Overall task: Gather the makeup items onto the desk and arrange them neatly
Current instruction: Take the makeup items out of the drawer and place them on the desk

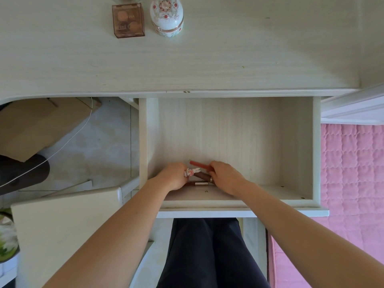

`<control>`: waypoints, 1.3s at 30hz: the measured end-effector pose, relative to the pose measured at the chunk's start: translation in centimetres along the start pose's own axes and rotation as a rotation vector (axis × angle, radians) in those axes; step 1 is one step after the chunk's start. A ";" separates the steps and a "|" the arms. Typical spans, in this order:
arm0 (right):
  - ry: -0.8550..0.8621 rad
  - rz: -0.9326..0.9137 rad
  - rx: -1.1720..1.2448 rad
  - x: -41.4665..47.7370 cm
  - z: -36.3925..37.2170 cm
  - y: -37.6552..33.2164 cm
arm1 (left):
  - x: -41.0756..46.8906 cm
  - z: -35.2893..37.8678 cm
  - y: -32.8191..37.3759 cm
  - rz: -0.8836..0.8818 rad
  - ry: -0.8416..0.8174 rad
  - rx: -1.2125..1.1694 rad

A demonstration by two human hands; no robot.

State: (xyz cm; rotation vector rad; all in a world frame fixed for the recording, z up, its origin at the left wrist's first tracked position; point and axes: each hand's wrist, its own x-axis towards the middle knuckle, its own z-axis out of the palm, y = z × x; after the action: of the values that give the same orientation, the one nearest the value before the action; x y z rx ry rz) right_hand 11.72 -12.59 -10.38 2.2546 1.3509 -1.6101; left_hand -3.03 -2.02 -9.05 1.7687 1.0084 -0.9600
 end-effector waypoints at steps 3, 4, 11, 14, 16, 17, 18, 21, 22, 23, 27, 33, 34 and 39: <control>-0.030 -0.019 -0.063 0.1 0.2 0.1 | 0.1 0.2 0.1 -0.015 -0.049 0.052; -0.035 -0.022 -0.079 0.1 0.2 0.1 | 0.1 0.2 0.2 -0.010 -0.056 0.057; -0.073 -0.047 -0.141 0.2 0.3 0.4 | 0.1 -0.4 0.0 0.038 -0.090 0.084; -0.081 -0.050 -0.155 0.2 0.1 0.4 | 0.0 -0.7 0.0 0.041 -0.113 0.086; -0.087 -0.043 -0.174 0.2 0.0 0.2 | 0.0 -0.8 -0.1 0.040 -0.116 0.089; -0.096 -0.039 -0.194 0.3 0.0 0.0 | 0.1 -0.8 -0.1 0.042 -0.117 0.086; -0.105 -0.035 -0.213 0.3 0.0 -0.1 | 0.0 -0.8 -0.2 0.046 -0.119 0.083; -0.125 -0.037 -0.273 0.4 -0.2 -0.3 | -0.1 -0.7 -0.3 0.069 -0.138 0.077; -0.133 -0.041 -0.303 0.4 -0.3 -0.3 | -0.2 -0.7 -0.3 0.073 -0.144 0.082; -0.142 -0.044 -0.328 0.4 -0.4 -0.4 | -0.3 -0.6 -0.3 0.077 -0.150 0.088; -0.218 -0.007 -0.355 0.6 -1.1 -0.3 | -0.5 -0.6 -0.3 0.080 -0.165 0.099; -0.319 0.008 -0.262 -0.2 -2.4 1.6 | -1.6 -0.7 -0.6 0.069 -0.038 0.050; -0.328 0.020 -0.253 -0.5 -2.7 2.0 | -1.9 -0.7 -0.7 0.065 0.003 0.025; -0.240 0.060 -0.145 -2.7 -3.9 3.3 | -3.5 -0.7 -0.4 0.073 0.229 -0.106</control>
State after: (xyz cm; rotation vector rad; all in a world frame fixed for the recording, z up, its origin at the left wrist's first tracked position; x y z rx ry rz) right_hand 16.63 -14.35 -7.86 1.9303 1.2816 -1.6422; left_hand -4.51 -2.06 -5.81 1.8415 1.1076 -0.6572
